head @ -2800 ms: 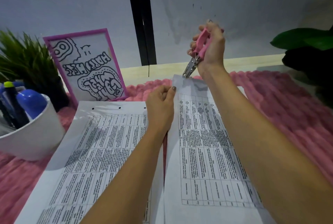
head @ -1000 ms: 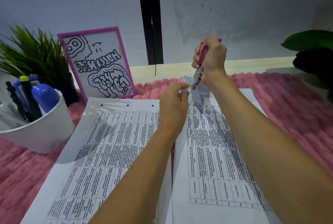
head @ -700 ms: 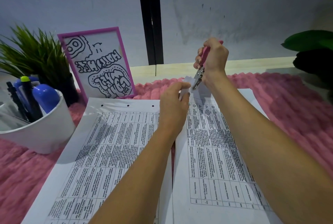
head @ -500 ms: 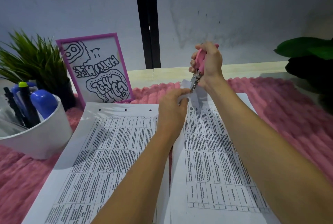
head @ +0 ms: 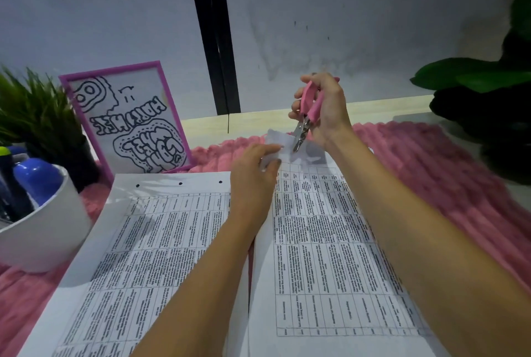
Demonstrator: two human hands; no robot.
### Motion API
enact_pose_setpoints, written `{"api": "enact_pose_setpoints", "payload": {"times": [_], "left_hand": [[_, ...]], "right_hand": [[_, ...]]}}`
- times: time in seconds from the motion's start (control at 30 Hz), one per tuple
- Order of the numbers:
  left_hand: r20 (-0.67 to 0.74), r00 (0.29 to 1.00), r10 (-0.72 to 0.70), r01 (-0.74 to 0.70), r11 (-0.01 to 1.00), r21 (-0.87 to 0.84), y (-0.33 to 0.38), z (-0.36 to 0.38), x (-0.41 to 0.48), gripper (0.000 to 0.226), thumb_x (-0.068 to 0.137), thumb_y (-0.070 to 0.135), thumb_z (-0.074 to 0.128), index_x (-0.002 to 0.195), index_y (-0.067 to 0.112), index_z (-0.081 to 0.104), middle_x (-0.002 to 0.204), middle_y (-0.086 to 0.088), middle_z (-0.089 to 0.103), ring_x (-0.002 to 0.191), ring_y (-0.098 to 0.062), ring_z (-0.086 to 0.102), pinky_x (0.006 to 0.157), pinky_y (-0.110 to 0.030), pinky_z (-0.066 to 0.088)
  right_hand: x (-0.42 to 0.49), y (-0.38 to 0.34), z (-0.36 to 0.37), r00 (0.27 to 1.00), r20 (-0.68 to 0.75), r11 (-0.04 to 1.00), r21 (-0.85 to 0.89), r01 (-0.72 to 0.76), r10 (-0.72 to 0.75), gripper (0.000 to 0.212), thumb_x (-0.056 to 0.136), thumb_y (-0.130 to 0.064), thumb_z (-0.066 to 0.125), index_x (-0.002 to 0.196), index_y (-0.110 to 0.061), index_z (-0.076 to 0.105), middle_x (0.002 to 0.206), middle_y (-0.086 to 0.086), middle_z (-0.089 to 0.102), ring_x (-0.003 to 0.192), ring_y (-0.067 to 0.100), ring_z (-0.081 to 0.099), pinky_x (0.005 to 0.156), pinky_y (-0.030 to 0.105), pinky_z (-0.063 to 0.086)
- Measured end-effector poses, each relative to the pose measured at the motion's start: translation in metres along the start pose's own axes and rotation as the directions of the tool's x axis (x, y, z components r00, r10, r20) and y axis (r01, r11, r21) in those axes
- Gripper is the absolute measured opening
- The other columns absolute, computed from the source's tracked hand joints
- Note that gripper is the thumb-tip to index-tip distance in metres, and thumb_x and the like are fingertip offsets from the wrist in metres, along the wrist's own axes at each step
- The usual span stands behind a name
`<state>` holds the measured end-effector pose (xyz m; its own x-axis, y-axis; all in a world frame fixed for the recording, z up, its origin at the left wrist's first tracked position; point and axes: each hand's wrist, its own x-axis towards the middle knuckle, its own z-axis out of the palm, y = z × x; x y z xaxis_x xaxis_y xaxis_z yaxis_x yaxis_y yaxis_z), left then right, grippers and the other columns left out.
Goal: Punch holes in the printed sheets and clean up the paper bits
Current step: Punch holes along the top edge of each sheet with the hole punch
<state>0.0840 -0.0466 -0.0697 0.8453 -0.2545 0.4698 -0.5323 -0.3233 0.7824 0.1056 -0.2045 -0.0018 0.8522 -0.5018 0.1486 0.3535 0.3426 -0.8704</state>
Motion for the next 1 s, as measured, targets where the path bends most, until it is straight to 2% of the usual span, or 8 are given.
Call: {"api": "enact_pose_setpoints", "payload": {"times": [0.07, 0.17, 0.3, 0.4, 0.7, 0.93, 1.0], "left_hand": [[0.012, 0.996, -0.094, 0.095, 0.987, -0.133, -0.002, -0.002, 0.001, 0.026, 0.088, 0.010, 0.069, 0.111, 0.022, 0.070, 0.109, 0.007, 0.069, 0.103, -0.012, 0.061, 0.097, -0.041, 0.052], [0.049, 0.986, -0.162, 0.169, 0.959, -0.227, 0.001, -0.004, 0.001, 0.026, 0.088, 0.010, 0.069, 0.106, 0.028, 0.068, 0.111, 0.013, 0.066, 0.108, -0.011, 0.062, 0.100, -0.041, 0.051], [0.050, 0.983, -0.179, 0.185, 0.937, -0.298, -0.002, -0.005, 0.001, 0.027, 0.085, 0.010, 0.072, 0.099, 0.033, 0.067, 0.106, 0.017, 0.067, 0.107, -0.014, 0.065, 0.099, -0.044, 0.052], [0.036, 0.980, -0.196, 0.197, 0.929, -0.314, -0.005, -0.005, 0.003, 0.028, 0.083, 0.010, 0.074, 0.096, 0.035, 0.067, 0.107, 0.015, 0.068, 0.106, -0.017, 0.067, 0.097, -0.046, 0.053], [0.056, 0.978, -0.200, 0.207, 0.913, -0.351, -0.006, -0.004, 0.004, 0.026, 0.079, 0.018, 0.074, 0.096, 0.037, 0.071, 0.111, 0.005, 0.071, 0.109, -0.021, 0.067, 0.095, -0.049, 0.054], [0.028, 0.985, -0.170, 0.168, 0.911, -0.376, -0.005, -0.004, 0.004, 0.031, 0.082, 0.008, 0.074, 0.094, 0.036, 0.070, 0.107, 0.012, 0.070, 0.106, -0.020, 0.068, 0.095, -0.048, 0.054], [0.028, 0.986, -0.164, 0.162, 0.907, -0.390, -0.004, -0.003, 0.003, 0.033, 0.082, 0.006, 0.074, 0.094, 0.037, 0.070, 0.108, 0.009, 0.071, 0.103, -0.023, 0.068, 0.095, -0.049, 0.054]], "right_hand": [[0.002, -0.005, -0.009, 0.999, -0.022, 0.998, -0.051, 0.024, -0.025, 0.029, 0.071, -0.026, 0.057, 0.092, -0.006, 0.059, 0.066, 0.006, 0.055, 0.051, 0.018, 0.051, 0.050, 0.028, 0.045], [0.006, -0.008, -0.022, 0.997, -0.059, 0.997, -0.061, 0.046, -0.050, 0.033, 0.070, -0.024, 0.057, 0.095, -0.003, 0.059, 0.063, 0.006, 0.055, 0.048, 0.018, 0.049, 0.047, 0.026, 0.040], [0.008, -0.010, -0.025, 0.993, -0.085, 0.995, -0.054, 0.081, -0.085, 0.028, 0.070, -0.023, 0.057, 0.088, -0.002, 0.060, 0.061, 0.008, 0.054, 0.046, 0.019, 0.046, 0.046, 0.026, 0.038], [0.009, -0.010, -0.027, 0.987, -0.093, 0.988, -0.096, 0.121, -0.130, 0.026, 0.074, -0.023, 0.056, 0.089, -0.002, 0.060, 0.063, 0.009, 0.053, 0.046, 0.019, 0.046, 0.045, 0.025, 0.037], [0.007, -0.009, -0.026, 0.983, -0.125, 0.991, -0.051, 0.127, -0.133, 0.022, 0.068, -0.025, 0.055, 0.079, -0.007, 0.057, 0.063, 0.008, 0.052, 0.046, 0.018, 0.044, 0.045, 0.025, 0.034], [0.007, -0.009, -0.023, 0.978, -0.135, 0.987, 0.007, 0.160, -0.158, 0.018, 0.078, -0.021, 0.052, 0.082, -0.005, 0.056, 0.059, 0.005, 0.051, 0.045, 0.017, 0.043, 0.046, 0.022, 0.034], [0.007, -0.010, -0.023, 0.979, -0.135, 0.987, 0.027, 0.161, -0.156, 0.016, 0.080, -0.020, 0.051, 0.083, -0.005, 0.056, 0.059, 0.005, 0.051, 0.045, 0.017, 0.042, 0.046, 0.022, 0.033]]}}
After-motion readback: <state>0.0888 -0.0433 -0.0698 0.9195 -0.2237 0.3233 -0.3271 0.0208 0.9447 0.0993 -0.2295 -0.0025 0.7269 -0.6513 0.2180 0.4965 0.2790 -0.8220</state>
